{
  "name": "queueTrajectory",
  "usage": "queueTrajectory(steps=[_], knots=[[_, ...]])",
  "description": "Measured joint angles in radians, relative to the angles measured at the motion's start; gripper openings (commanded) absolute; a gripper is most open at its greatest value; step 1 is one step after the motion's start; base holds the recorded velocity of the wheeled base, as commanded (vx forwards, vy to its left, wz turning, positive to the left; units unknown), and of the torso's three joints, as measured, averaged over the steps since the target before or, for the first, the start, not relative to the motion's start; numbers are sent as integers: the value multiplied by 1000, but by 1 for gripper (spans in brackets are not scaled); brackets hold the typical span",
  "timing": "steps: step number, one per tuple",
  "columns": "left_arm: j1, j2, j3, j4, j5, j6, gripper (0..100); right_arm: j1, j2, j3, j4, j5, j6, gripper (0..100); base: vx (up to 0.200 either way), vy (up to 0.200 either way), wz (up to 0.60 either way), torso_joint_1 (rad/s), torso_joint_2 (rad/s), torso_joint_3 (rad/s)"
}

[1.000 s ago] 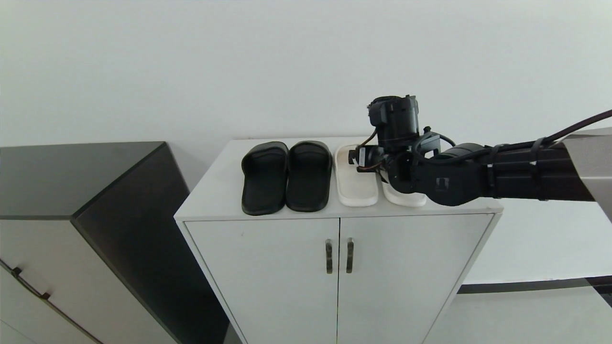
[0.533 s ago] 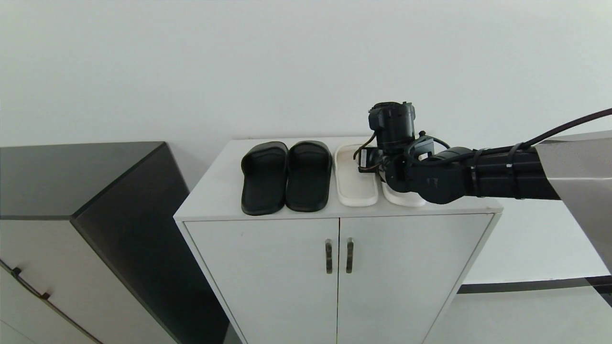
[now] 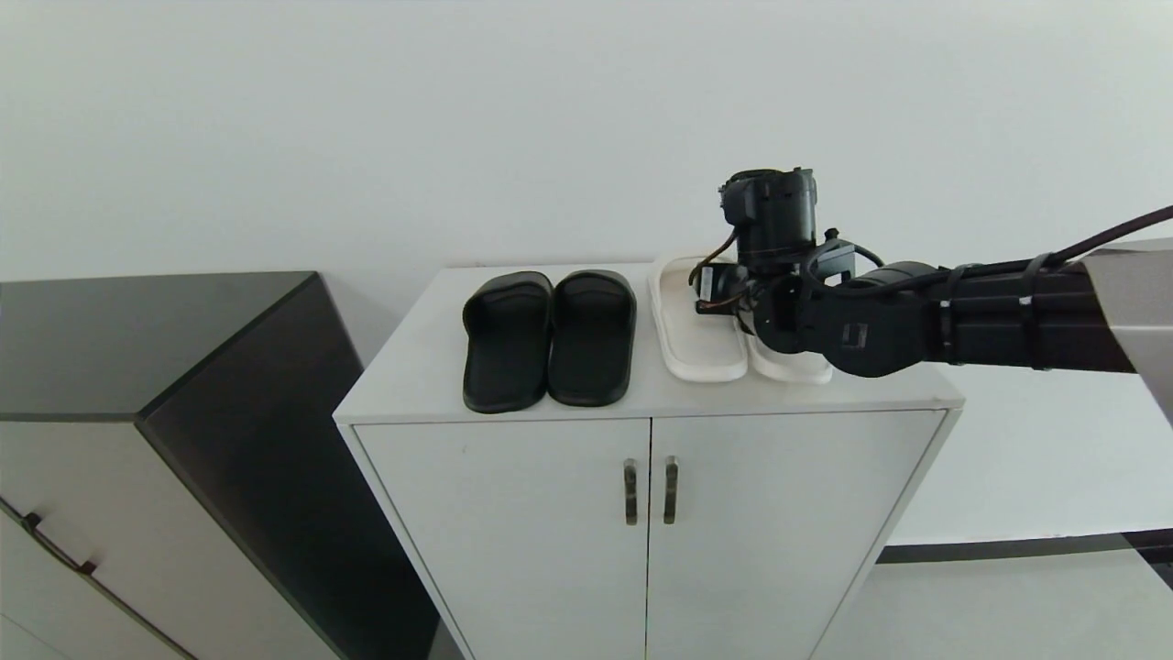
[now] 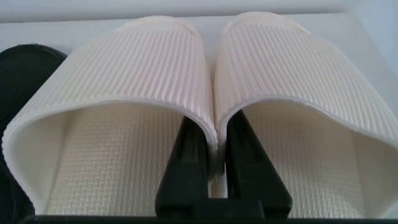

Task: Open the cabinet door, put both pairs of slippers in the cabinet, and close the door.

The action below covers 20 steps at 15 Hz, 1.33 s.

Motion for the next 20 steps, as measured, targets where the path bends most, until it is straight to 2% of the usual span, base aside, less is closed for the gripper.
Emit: queueTrajectory(steps=[3, 7, 9, 12, 14, 17, 20], knots=[[0, 0, 0, -1, 0, 0, 0, 11, -91, 130, -4, 36, -6, 0, 0, 0, 0, 0, 0, 0], [0, 0, 0, -2, 0, 1, 0, 63, -309, 425, -10, 222, -8, 0, 0, 0, 0, 0, 0, 0], [0, 0, 0, -1, -1, 0, 0, 93, -454, 580, -11, 379, -15, 0, 0, 0, 0, 0, 0, 0], [0, 0, 0, -1, -1, 0, 0, 117, -667, 804, -11, 719, -57, 0, 0, 0, 0, 0, 0, 0], [0, 0, 0, -1, -1, 0, 0, 126, -748, 891, -11, 773, -71, 0, 0, 0, 0, 0, 0, 0], [0, 0, 0, -1, -1, -1, 0, 129, -794, 950, -56, 826, -95, 0, 0, 0, 0, 0, 0, 0], [0, 0, 0, -1, -1, -3, 0, 127, -804, 987, -86, 834, -101, 0, 0, 0, 0, 0, 0, 0]])
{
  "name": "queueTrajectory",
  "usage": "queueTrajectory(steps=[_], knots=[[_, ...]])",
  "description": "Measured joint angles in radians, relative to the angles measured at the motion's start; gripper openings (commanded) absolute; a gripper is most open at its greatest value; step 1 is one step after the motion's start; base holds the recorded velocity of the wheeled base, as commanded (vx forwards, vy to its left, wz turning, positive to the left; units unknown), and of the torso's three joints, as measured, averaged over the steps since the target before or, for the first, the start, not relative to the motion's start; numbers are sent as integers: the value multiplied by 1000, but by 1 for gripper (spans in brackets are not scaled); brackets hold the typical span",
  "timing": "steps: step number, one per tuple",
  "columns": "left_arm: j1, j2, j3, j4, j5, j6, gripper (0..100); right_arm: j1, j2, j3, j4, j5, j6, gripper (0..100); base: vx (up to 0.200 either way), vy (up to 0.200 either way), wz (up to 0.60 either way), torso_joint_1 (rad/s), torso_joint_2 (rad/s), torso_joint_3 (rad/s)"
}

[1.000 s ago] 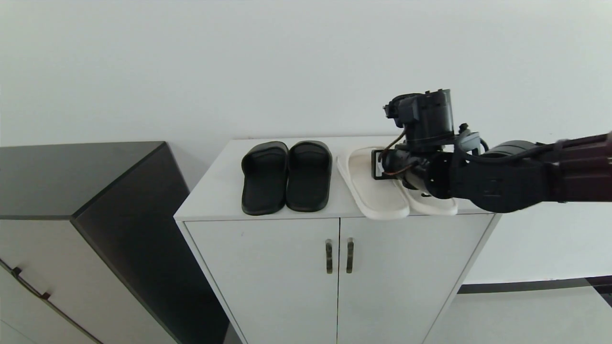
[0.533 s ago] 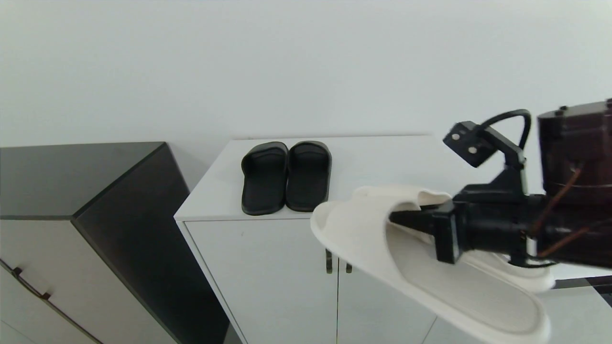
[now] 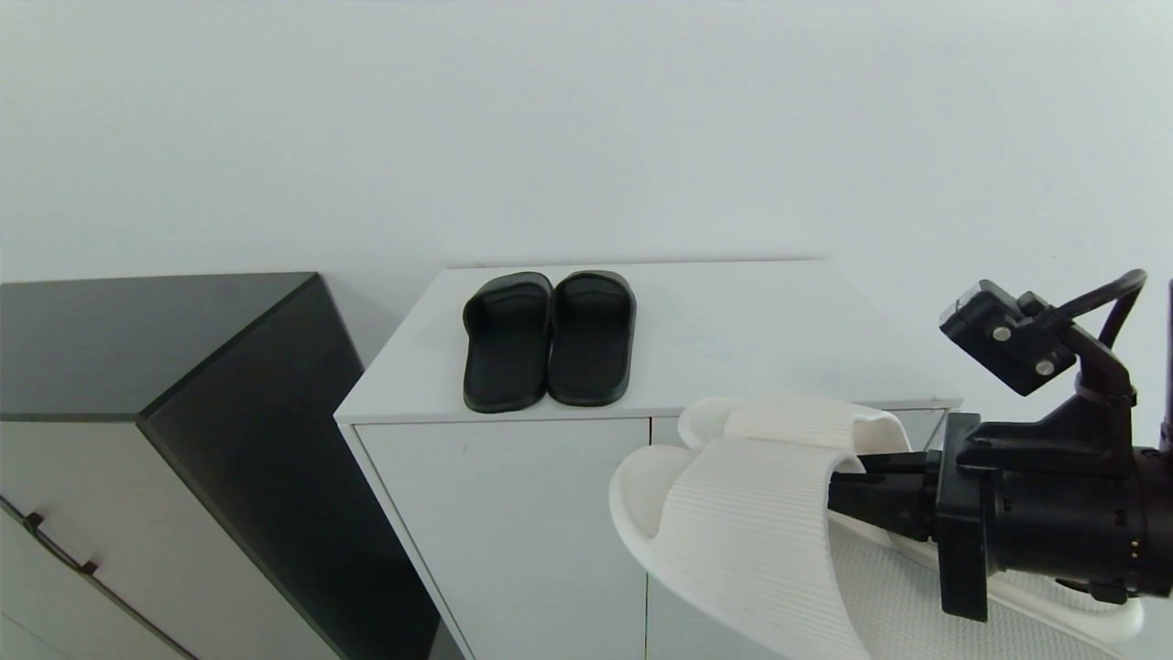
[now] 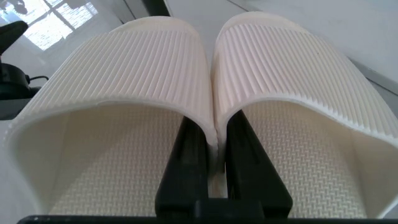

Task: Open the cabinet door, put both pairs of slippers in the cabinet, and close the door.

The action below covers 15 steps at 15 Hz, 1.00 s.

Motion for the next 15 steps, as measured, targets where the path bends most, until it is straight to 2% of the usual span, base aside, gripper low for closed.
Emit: queueTrajectory(steps=[3, 9, 15], knots=[[0, 0, 0, 0, 0, 0, 0, 0, -2, 7, -2, 1, -11, 0, 0, 0, 0, 0, 0, 0], [0, 0, 0, 0, 0, 0, 0, 1, -3, 11, -3, 3, -12, 0, -200, 0, 0, 2, 4, 5], [0, 0, 0, 0, 0, 0, 0, 0, 3, 15, -2, 3, -13, 0, 0, 0, 0, 0, 0, 0]])
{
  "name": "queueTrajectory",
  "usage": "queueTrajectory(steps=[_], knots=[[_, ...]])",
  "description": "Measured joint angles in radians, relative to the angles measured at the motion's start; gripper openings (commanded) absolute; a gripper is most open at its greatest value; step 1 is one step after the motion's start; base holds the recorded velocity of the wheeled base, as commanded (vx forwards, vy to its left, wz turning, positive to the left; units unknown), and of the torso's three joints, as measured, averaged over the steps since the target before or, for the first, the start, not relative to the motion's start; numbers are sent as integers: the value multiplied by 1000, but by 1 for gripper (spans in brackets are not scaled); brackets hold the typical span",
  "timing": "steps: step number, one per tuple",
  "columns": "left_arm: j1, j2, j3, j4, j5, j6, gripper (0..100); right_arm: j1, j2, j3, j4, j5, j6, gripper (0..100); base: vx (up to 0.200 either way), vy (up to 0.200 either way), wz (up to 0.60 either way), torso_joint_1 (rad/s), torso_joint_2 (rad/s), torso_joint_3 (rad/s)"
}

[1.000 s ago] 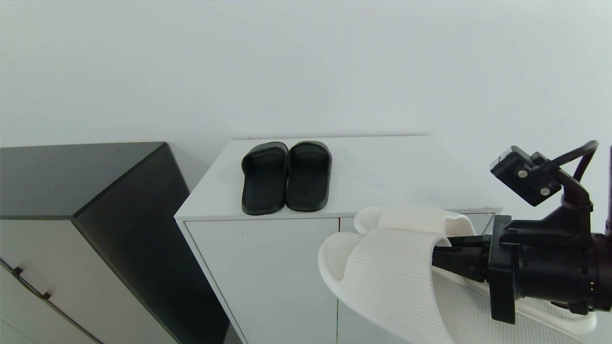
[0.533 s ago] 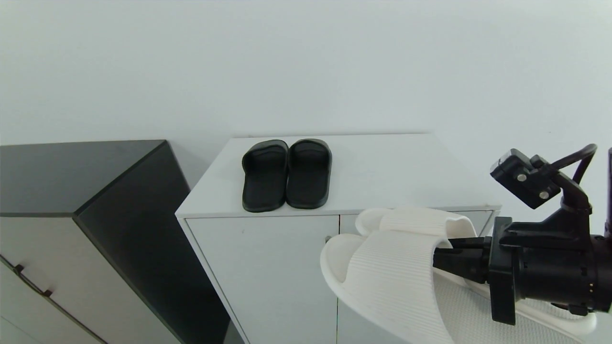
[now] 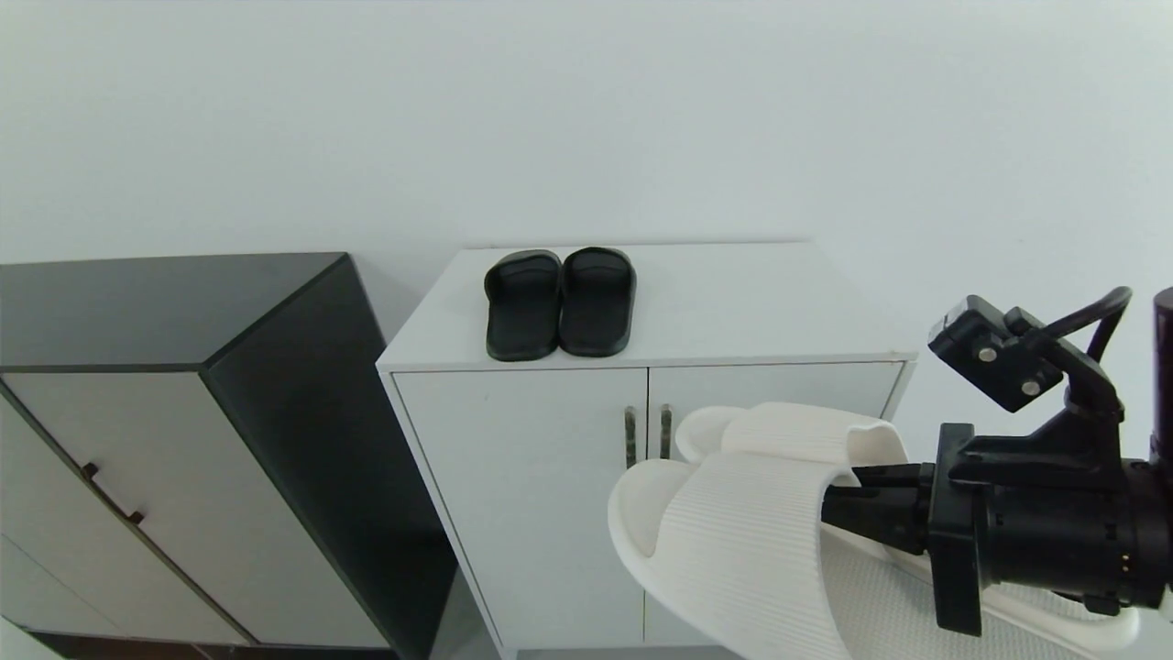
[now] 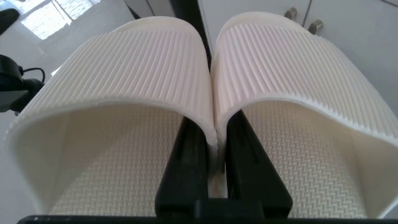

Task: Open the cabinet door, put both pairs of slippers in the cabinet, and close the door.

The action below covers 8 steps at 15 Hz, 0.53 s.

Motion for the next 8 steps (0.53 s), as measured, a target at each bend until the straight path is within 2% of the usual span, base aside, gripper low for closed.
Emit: queueTrajectory(steps=[8], knots=[[0, 0, 0, 0, 0, 0, 0, 0, 1, 6, 0, -1, -4, 0, 0, 0, 0, 0, 0, 0]])
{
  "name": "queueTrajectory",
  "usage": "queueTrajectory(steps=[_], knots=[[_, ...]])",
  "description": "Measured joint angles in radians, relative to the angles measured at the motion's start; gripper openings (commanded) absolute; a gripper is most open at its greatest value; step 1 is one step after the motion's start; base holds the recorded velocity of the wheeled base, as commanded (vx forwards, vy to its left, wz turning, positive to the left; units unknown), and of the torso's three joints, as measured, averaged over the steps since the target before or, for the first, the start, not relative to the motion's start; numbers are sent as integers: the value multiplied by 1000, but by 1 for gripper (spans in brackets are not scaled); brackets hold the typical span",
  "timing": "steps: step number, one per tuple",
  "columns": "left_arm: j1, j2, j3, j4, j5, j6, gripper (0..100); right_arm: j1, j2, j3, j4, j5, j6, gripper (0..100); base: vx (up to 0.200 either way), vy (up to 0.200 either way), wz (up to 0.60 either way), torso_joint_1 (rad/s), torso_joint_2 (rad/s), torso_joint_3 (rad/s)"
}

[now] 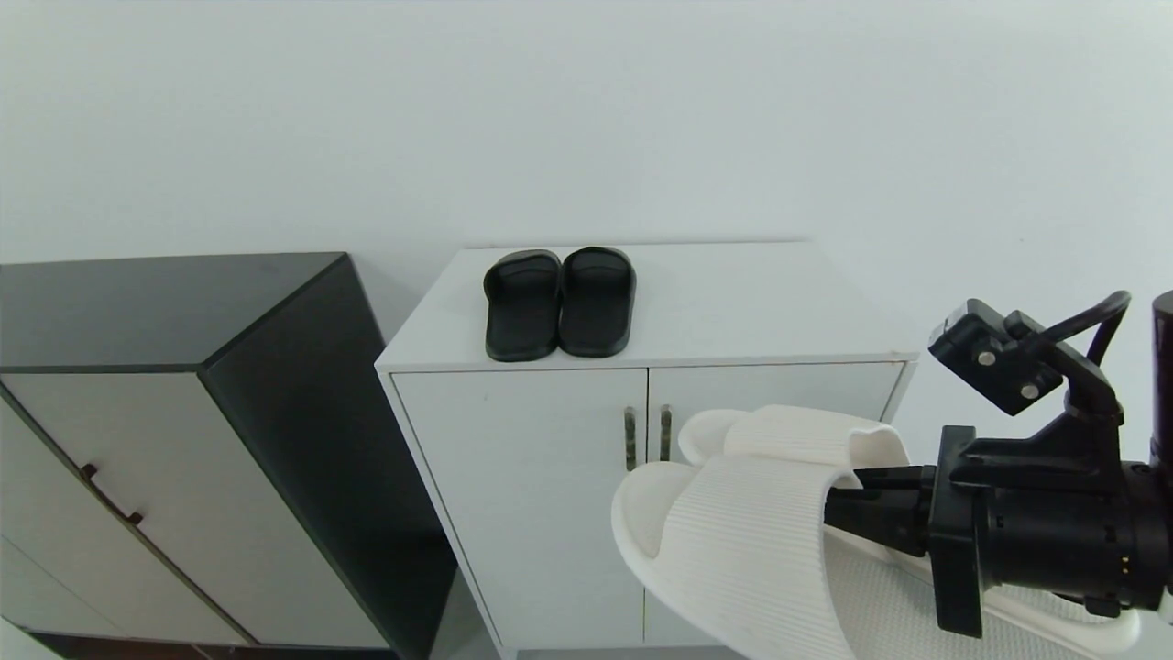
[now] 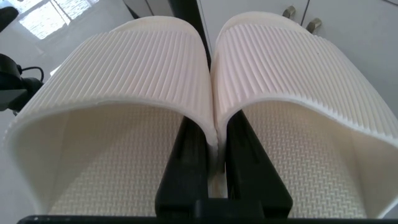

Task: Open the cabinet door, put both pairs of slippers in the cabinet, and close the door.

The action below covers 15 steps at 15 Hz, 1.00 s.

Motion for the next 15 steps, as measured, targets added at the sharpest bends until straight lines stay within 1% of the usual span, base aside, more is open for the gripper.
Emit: queueTrajectory(steps=[6, 7, 10, 15], knots=[[0, 0, 0, 0, 0, -7, 0, 1, -2, 12, 0, 1, -28, 0, 0, 0, 0, 0, 0, 0], [0, 0, 0, -1, 0, -7, 0, 1, -3, 15, -1, 2, -33, 0, 0, 0, 0, -80, 222, 134], [0, 0, 0, 0, 2, -7, 0, 1, -4, 27, -12, 3, -36, 0, 0, 0, 0, -158, 411, 245], [0, 0, 0, -1, 4, -6, 0, 1, -4, 37, -12, 4, -36, 0, 0, 0, 0, -181, 492, 308]])
